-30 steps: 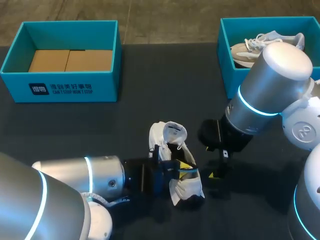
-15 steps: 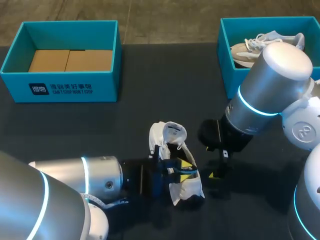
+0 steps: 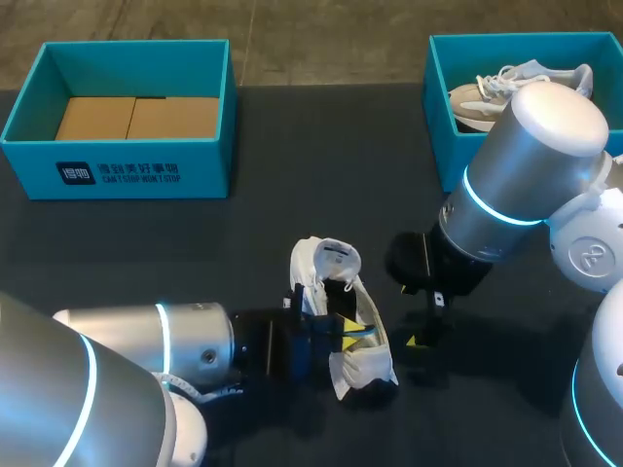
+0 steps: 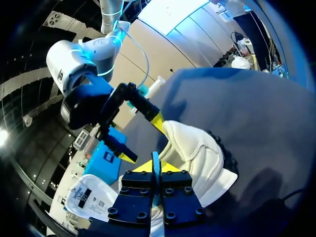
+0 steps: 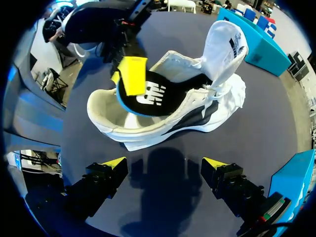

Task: Take the shoe out of the shoebox, open the shoe tongue, remove and reinsert the insole, then place the shoe into the shoebox

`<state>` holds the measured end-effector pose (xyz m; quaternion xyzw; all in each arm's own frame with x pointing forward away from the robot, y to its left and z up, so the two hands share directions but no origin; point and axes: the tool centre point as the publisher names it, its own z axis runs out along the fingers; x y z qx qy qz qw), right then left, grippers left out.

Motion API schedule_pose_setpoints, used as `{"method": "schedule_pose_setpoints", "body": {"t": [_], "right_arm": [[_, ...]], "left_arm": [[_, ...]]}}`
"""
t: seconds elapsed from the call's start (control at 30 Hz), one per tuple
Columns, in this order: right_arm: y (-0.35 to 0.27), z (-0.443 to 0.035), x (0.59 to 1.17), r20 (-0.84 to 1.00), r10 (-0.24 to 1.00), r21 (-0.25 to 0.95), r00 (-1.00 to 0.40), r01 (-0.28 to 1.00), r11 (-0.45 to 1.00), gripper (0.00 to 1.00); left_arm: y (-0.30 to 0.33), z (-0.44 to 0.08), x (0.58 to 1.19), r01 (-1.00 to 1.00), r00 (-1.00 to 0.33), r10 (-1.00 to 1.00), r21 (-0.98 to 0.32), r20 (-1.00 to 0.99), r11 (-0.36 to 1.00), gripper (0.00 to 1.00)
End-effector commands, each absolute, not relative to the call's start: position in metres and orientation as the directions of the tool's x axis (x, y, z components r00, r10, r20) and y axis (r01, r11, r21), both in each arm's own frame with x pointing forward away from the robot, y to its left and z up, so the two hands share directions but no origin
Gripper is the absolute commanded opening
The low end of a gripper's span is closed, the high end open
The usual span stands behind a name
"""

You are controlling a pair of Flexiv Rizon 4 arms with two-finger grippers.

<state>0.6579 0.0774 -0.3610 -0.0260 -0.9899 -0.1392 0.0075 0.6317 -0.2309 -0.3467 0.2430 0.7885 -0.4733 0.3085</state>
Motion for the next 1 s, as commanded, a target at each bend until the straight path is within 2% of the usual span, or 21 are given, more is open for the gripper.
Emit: {"method": "schedule_pose_setpoints", "body": {"t": [0.03,0.2,0.23,0.3,0.33,0.8,0.9,1.0], "right_arm": [[0.077,-0.362,0.657,0.02,0.049,0.275,-0.999,0.052,0.96,1.0],[0.077,-0.362,0.657,0.02,0.049,0.275,-0.999,0.052,0.96,1.0],[0.077,-0.362,0.657,0.02,0.049,0.275,-0.999,0.052,0.96,1.0],[0.077,-0.362,0.657,0.02,0.049,0.275,-0.999,0.052,0.96,1.0],[0.077,-0.362,0.657,0.02,0.049,0.275,-0.999,0.052,0.96,1.0],[0.077,-0.362,0.657,0.02,0.049,0.275,-0.999,0.052,0.96,1.0],[0.077,-0.362,0.657,0.02,0.049,0.275,-0.999,0.052,0.96,1.0],[0.077,-0.362,0.657,0.02,0.049,0.275,-0.999,0.052,0.96,1.0]], "left_arm": [[-0.242,-0.351,0.642,0.661,-0.703,0.109,-0.59,-0.703,0.464,0.0],[-0.242,-0.351,0.64,0.655,-0.712,0.11,-0.6,-0.693,0.459,0.0],[-0.242,-0.35,0.638,0.656,-0.715,0.112,-0.607,-0.69,0.45,0.06],[-0.241,-0.347,0.635,0.661,-0.711,0.114,-0.604,-0.694,0.446,0.27],[-0.241,-0.345,0.633,0.665,-0.709,0.116,-0.605,-0.696,0.438,0.33],[-0.231,-0.325,0.618,0.697,-0.679,0.148,-0.568,-0.719,0.438,0.37],[-0.225,-0.321,0.615,0.705,-0.675,0.176,-0.556,-0.717,0.441,0.43],[-0.218,-0.318,0.613,0.708,-0.671,0.191,-0.543,-0.716,0.451,0.42]]}}
